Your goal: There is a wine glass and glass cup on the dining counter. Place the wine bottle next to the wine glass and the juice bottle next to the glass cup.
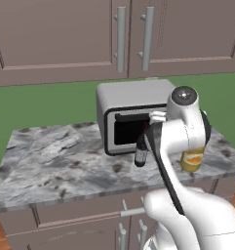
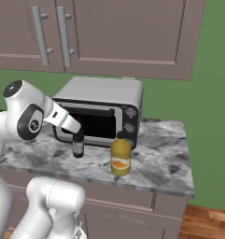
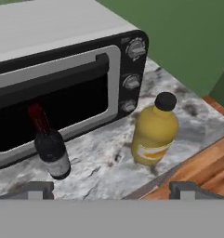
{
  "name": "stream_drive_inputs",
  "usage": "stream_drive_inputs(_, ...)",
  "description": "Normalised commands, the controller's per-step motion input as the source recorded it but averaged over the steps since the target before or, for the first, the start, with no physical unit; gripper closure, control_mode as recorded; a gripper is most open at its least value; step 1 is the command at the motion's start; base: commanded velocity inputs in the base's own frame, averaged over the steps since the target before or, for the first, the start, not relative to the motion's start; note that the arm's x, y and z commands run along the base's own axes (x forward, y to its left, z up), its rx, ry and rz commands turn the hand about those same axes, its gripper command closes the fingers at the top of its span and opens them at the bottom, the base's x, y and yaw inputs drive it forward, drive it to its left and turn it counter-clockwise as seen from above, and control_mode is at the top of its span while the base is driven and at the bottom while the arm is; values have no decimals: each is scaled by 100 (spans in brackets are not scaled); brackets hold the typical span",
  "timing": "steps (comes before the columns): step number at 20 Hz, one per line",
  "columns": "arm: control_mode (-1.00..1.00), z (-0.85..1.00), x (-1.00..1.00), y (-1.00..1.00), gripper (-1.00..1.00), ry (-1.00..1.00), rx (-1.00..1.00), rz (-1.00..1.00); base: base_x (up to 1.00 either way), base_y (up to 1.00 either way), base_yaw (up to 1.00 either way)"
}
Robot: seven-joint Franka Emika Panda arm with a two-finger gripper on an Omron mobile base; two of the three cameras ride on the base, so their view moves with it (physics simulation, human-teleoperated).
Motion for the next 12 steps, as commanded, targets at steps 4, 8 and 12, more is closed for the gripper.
stream_drive_inputs(4, -100, 0, -34, -22, -100, 0, 0, -40, 0, 0, 0)
stream_drive_inputs(8, -100, -3, -20, -29, -100, 0, 1, -27, 0, 0, 0)
stream_drive_inputs(12, -100, -13, -25, -22, -100, -12, 0, -19, 0, 0, 0)
